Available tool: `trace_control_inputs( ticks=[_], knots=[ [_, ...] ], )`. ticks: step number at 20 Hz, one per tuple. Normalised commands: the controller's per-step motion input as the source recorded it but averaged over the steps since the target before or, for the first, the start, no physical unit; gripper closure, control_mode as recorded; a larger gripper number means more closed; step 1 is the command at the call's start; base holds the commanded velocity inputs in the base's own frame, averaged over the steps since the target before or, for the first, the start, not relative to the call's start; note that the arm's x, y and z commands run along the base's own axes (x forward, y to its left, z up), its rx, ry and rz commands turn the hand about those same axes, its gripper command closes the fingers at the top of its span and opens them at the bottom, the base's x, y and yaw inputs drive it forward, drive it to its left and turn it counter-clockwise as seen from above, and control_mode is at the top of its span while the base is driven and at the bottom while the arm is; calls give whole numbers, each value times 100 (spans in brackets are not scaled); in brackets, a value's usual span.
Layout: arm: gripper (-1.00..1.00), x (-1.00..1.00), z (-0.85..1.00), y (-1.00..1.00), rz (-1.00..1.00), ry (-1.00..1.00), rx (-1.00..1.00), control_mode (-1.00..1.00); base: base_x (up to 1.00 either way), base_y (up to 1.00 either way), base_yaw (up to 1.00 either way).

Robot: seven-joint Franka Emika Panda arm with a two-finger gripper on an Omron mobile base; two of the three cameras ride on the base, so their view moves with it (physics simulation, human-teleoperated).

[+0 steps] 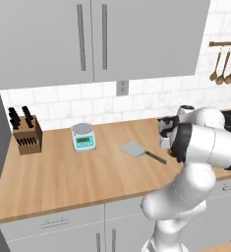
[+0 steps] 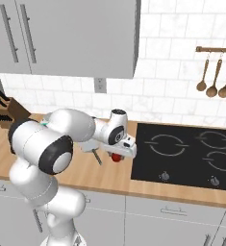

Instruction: Put the avocado and bell pepper in the pot. Retrieve the spatula and lightly stir the vegetables in the pot.

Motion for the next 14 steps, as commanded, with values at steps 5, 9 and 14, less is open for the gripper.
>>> trace_control_inputs(
  ticks=[5,9,14],
  knots=[
    [100,-98,99,39,5,-29,4,-100,0,0,0],
    [100,-85,100,61,11,-9,0,-100,0,0,0],
    [100,-75,100,82,17,-1,0,-100,0,0,0]
  ],
)
